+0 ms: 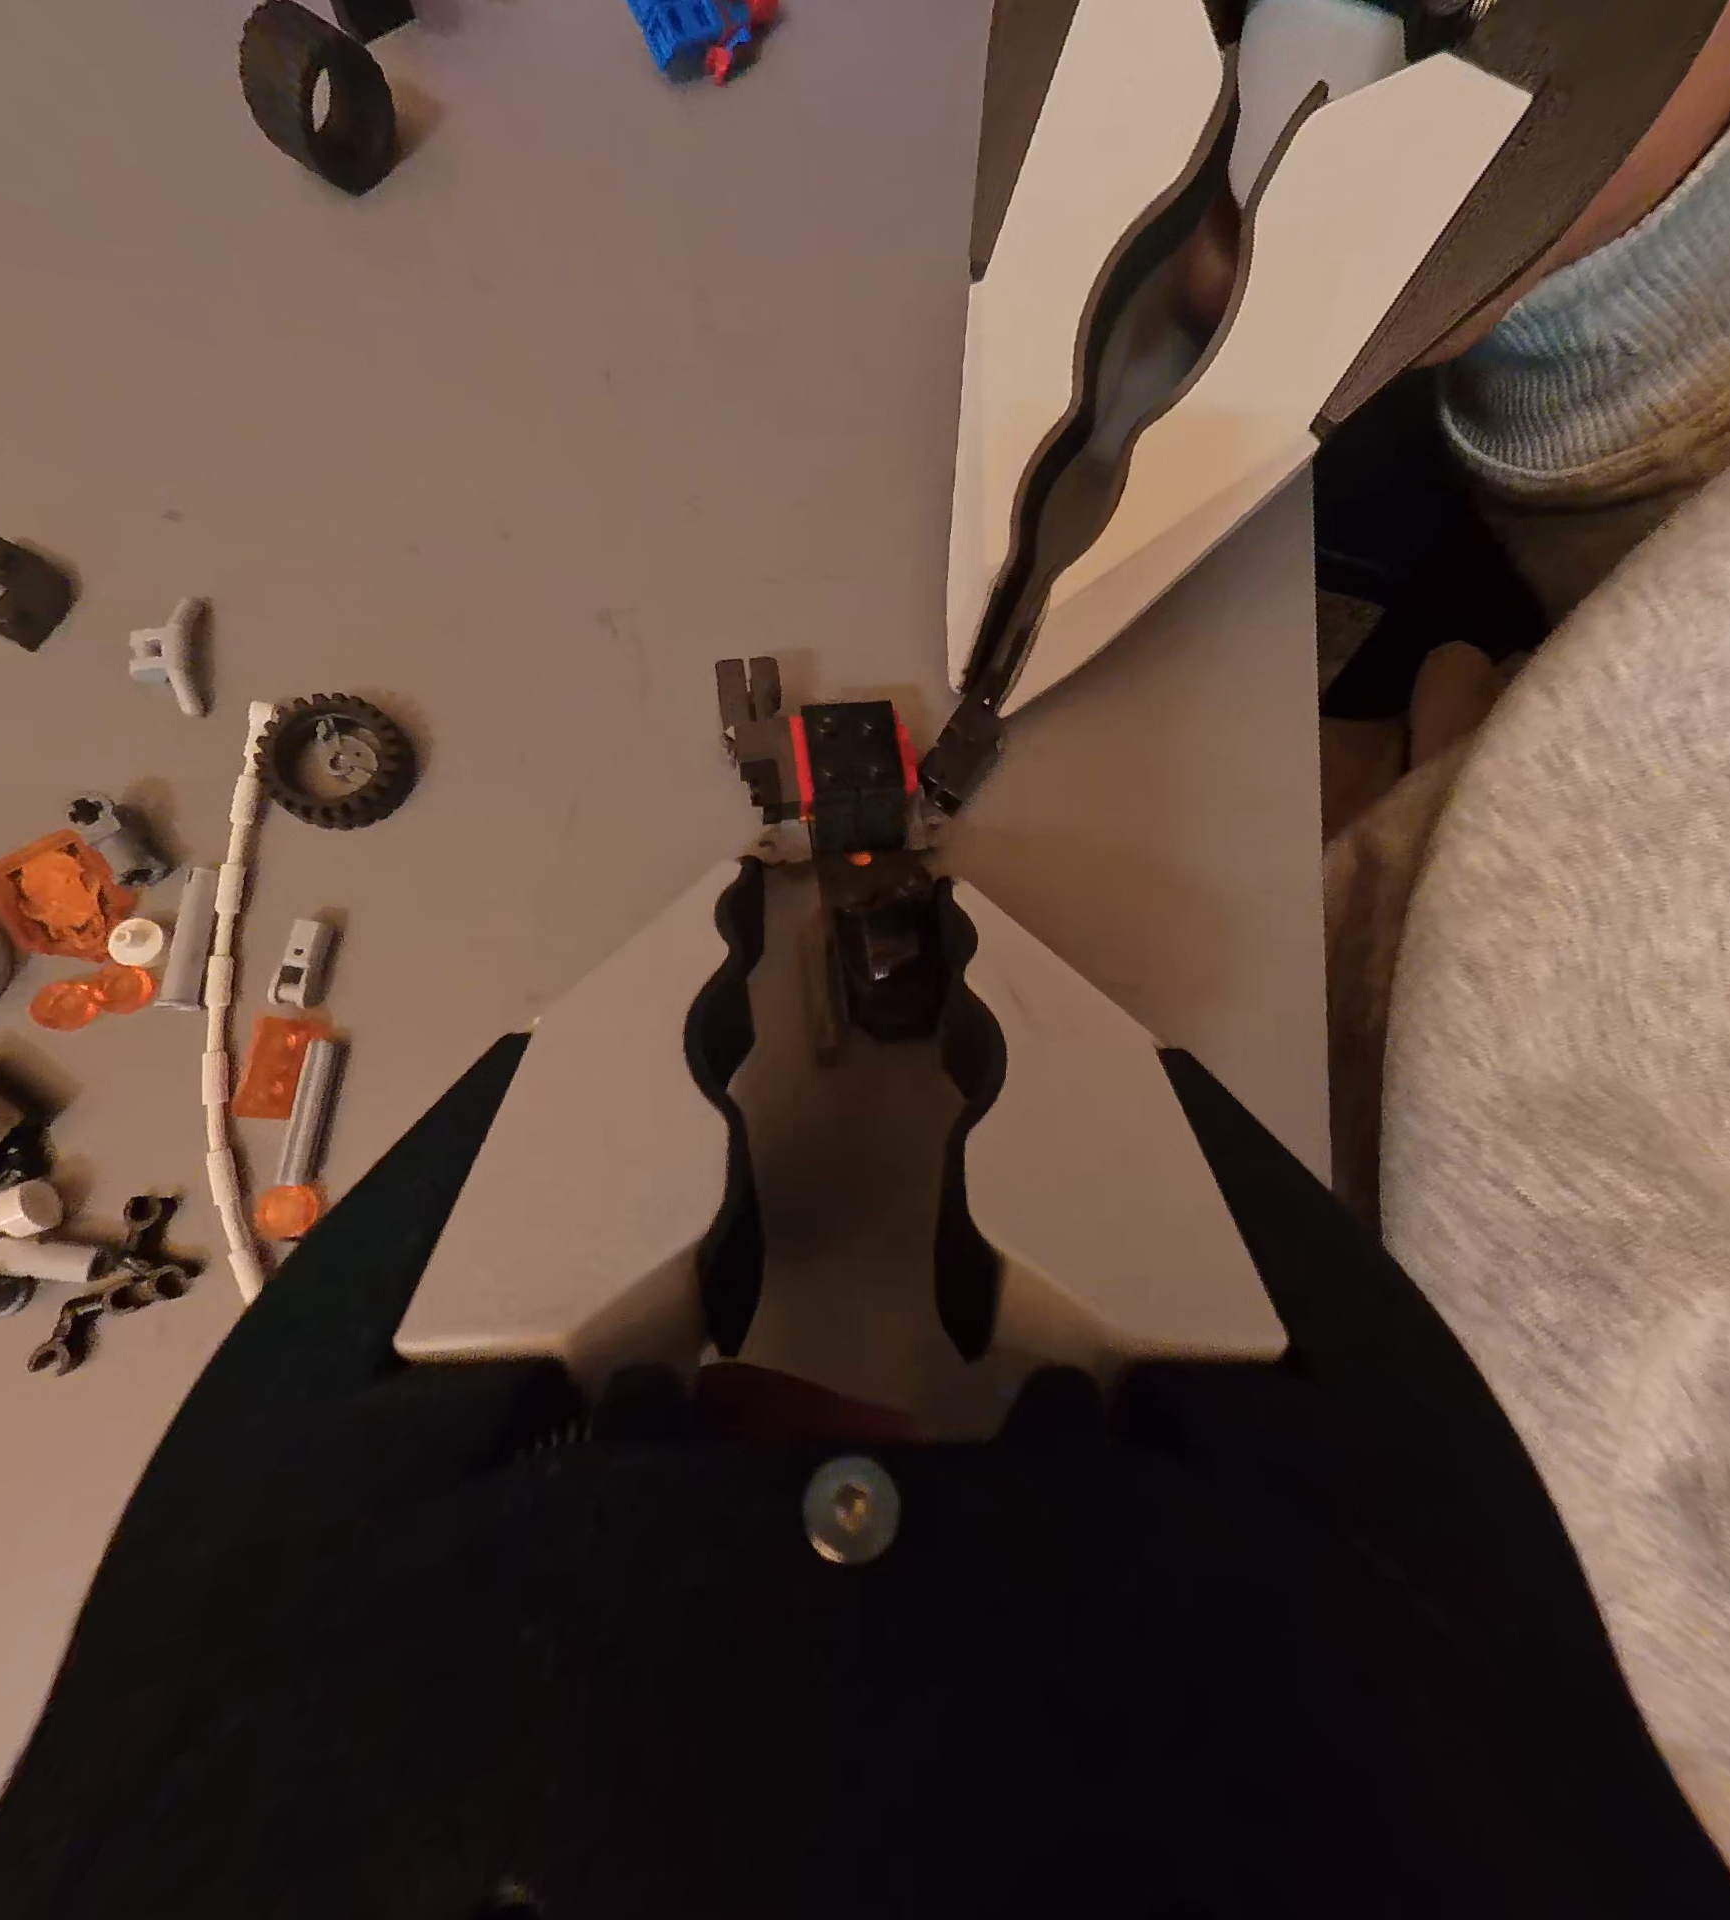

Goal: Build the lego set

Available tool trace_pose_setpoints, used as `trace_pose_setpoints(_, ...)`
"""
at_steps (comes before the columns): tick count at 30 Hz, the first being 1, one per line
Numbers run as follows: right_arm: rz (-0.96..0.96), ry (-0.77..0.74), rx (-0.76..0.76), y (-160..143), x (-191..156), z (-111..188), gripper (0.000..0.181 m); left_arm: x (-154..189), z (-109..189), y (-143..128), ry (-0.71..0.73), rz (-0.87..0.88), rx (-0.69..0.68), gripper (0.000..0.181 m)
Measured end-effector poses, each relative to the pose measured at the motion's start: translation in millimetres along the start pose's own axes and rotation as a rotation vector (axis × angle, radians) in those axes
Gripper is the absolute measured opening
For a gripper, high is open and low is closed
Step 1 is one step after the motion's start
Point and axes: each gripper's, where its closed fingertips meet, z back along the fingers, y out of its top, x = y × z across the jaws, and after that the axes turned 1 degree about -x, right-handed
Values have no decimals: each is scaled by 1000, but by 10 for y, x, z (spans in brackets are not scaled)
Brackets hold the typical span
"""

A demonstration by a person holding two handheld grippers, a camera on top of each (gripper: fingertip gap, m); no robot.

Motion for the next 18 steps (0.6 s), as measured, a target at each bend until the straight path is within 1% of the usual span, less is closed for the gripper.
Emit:
trace_pose_setpoints(3, 8, 33, 10, 11, -51, 17, 3, 9, 8, -6, -24, -28, -6, 31)
trace_pose_setpoints(11, 19, 135, 91, 115, -163, 123, 2, 111, 17, -17, -143, -135, -28, 30)
trace_pose_setpoints(15, 80, 141, 88, 114, -216, 116, 2, 190, -2, -11, -184, -207, -39, 30)
trace_pose_setpoints(18, 155, 116, 65, 81, -254, 84, 2, 217, -15, -3, -178, -245, -41, 30)
